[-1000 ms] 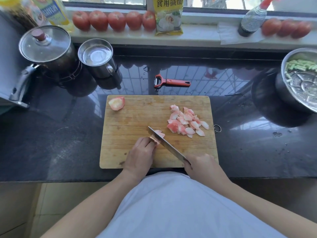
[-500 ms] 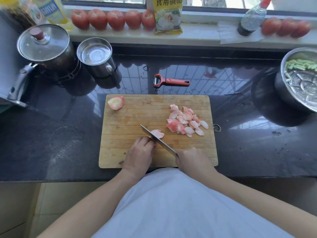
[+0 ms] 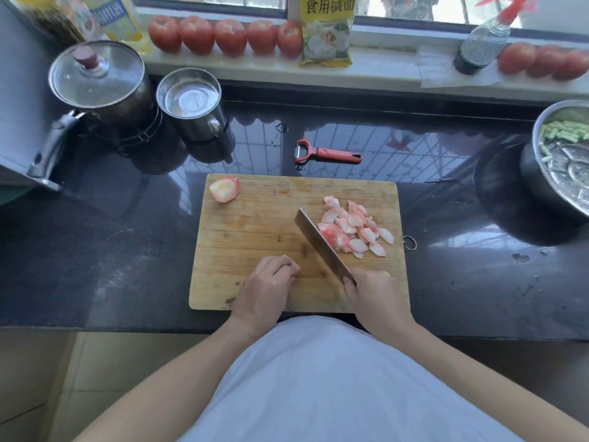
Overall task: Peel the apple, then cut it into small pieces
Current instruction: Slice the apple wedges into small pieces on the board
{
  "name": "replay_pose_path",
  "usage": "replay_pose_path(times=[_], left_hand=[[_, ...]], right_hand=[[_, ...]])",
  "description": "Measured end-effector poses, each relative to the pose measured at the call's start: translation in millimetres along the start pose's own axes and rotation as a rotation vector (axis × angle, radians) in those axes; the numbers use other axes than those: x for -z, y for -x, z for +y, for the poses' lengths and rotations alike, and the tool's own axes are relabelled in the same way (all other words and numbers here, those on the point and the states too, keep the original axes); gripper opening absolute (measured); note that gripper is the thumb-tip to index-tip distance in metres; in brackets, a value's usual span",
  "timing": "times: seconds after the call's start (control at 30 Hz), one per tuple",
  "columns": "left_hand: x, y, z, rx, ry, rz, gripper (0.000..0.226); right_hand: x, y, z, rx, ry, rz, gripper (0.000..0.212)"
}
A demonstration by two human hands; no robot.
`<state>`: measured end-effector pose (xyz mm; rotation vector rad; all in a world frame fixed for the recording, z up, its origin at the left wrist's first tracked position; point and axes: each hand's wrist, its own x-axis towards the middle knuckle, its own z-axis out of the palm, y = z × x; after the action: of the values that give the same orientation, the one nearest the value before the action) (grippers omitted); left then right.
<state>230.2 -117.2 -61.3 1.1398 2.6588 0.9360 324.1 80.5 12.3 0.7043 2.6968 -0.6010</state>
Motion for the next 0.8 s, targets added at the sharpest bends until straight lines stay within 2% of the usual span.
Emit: replay_pose_path(times=[0.1, 0.27, 0.57, 0.7, 0.8], left_hand=[[-2, 0, -2, 0.013, -0.022, 0.015, 0.015], [-7, 0, -4, 0.005, -0.066, 0.029, 0.014], [-7, -1, -5, 0.007, -0.074, 0.021, 0.008], [-5, -2, -1, 0.017, -0.058, 0.018, 0.031], [-5, -1, -2, 0.017, -0.061, 0.015, 0.033]], right_hand=[[-1, 10, -4, 0.055, -0.015, -0.071, 0.026], [-1, 13, -5, 0.124, 0.048, -0.094, 0.024], [4, 17, -1, 0.184, 0.049, -0.076, 0.026], [5, 18, -3, 0.155, 0.107, -0.151, 0.027], [7, 17, -5, 0.162, 0.129, -0.153, 0.027]])
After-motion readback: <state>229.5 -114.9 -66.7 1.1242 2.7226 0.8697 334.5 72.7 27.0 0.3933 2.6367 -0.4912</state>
